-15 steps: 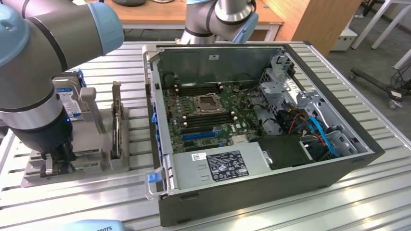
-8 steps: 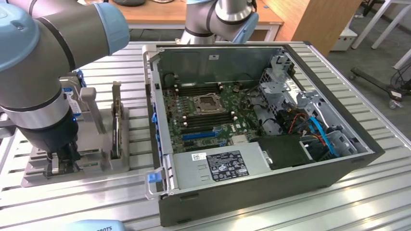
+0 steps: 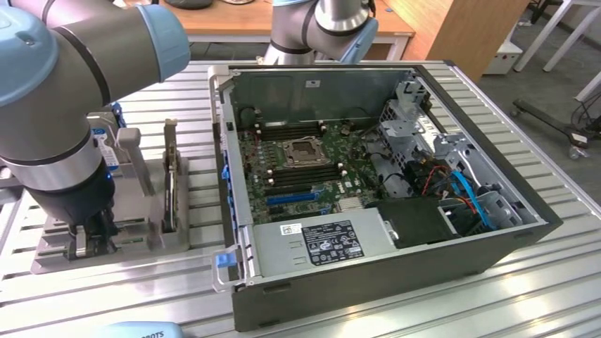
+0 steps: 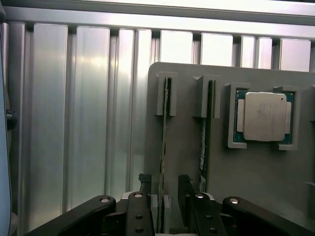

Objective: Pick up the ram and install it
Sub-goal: 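Pick up the ram and move it above insertion slot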

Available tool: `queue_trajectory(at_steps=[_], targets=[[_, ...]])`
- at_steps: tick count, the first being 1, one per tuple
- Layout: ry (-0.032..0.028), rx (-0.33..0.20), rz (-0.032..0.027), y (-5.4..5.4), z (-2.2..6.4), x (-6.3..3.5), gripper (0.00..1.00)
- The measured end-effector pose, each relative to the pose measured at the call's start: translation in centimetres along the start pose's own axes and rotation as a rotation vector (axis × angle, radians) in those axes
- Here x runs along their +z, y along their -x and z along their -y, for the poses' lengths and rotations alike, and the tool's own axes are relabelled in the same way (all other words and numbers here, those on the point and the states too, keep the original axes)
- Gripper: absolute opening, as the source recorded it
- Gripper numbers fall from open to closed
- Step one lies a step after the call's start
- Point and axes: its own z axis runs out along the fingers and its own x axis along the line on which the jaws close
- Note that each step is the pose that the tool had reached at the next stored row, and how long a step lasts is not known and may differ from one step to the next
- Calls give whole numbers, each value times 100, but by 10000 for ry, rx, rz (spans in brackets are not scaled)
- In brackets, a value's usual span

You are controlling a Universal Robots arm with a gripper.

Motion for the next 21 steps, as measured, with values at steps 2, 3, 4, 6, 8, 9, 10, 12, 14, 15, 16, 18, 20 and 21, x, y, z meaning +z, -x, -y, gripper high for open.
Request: queue_trajectory(at_steps=[2,3,4,6,8,9,10,12,14,15,16,18,20,21], targets=[[0,2,0,-3,0,-1,35],[0,2,0,-3,0,0,35],[-1,0,0,-4,1,0,35],[-1,0,0,-4,1,0,35],[-1,0,0,-4,0,0,35],[-2,0,1,-4,0,0,35],[-1,0,0,-4,0,0,34],[-1,0,0,-4,0,0,27],[-1,0,0,-4,0,0,27],[-1,0,1,-4,0,0,27],[0,0,0,-6,0,0,27],[0,-1,0,-12,0,0,27],[-1,0,0,-12,0,0,27],[-1,0,0,-12,0,0,27]])
